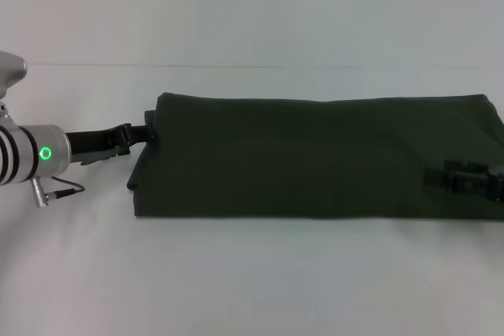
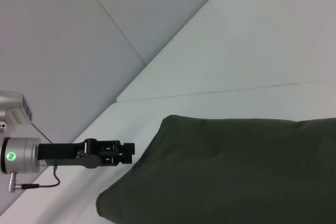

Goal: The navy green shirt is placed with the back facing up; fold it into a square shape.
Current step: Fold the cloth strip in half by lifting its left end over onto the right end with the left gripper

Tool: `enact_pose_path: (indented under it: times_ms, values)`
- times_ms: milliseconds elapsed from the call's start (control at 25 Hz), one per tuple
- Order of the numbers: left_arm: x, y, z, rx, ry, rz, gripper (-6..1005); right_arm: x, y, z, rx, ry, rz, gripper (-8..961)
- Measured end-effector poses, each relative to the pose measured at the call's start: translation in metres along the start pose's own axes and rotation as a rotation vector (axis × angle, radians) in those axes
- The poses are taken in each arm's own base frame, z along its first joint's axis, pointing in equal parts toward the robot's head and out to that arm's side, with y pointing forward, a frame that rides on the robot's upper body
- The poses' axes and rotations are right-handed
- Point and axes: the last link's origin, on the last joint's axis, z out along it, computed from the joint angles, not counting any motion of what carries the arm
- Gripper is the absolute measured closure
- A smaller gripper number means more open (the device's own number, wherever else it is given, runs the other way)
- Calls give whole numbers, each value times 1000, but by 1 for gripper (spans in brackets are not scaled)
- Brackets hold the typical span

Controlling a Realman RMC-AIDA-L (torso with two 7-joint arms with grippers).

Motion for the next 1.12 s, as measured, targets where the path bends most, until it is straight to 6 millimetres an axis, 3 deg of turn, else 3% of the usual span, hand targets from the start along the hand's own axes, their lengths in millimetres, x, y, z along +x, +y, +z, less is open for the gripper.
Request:
enact_pose_path:
  times_ms: [1120]
  values:
    - [-6, -3, 5, 28, 15, 7, 316, -6, 0, 5, 2, 2, -14, 55]
